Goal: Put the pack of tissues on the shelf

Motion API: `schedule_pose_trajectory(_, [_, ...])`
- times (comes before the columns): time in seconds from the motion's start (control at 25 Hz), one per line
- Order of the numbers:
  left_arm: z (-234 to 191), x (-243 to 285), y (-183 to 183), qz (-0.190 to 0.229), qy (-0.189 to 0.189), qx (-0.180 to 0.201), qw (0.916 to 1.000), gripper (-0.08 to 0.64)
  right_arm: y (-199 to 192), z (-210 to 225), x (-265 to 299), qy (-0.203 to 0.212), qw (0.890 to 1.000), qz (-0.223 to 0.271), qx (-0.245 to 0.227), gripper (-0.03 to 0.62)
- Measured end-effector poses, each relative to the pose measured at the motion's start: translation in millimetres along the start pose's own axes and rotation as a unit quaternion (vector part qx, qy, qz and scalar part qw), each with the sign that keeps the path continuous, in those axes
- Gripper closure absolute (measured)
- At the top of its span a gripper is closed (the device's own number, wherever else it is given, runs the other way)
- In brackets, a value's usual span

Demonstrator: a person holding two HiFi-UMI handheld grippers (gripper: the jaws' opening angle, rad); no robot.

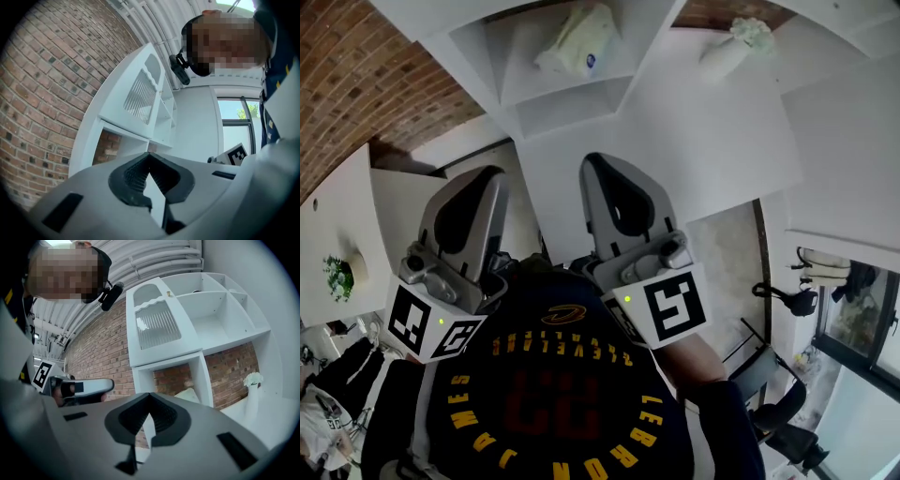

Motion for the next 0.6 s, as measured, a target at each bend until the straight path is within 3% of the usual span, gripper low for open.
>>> schedule_pose_trajectory(0.6, [-18.3,-4.5,4.6,0.012,0.027,-0.018,0.9994,0.557,-10.2,-13.8,5.2,0.023,1.0,-0.016,0.011,0.586])
Point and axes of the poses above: the fingertips, and each gripper's own axes: x forward along the fingers, z to its right, y out of its top, the point moved 7 cm from there along -x, backward along the fingers, and after that the axes turned 8 degrees about -x, right-handed, at the moved point
